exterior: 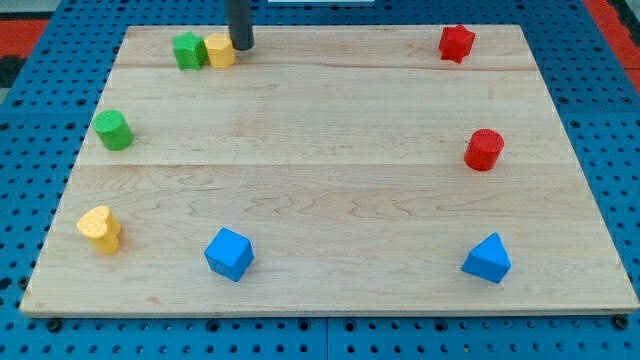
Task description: Push the red circle upwards
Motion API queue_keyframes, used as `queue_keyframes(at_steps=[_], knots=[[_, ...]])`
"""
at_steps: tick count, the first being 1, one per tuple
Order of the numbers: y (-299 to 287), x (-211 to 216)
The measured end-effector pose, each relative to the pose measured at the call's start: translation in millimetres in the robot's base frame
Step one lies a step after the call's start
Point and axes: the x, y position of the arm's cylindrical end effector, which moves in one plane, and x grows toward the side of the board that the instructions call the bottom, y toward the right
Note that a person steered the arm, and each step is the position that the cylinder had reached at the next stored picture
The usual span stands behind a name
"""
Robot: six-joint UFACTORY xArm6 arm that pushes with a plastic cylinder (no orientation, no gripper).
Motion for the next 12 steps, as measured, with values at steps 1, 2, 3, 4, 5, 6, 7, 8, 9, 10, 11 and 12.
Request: queue_keyframes(at_steps=[1, 2, 3, 4, 5, 6, 7, 8, 9, 10, 11, 12], knots=[[61, 5], [142, 6], [222, 15], [272, 44], [273, 44], [273, 44], [289, 52], [338, 91], [379, 153], [354, 201], [304, 232], [259, 202]])
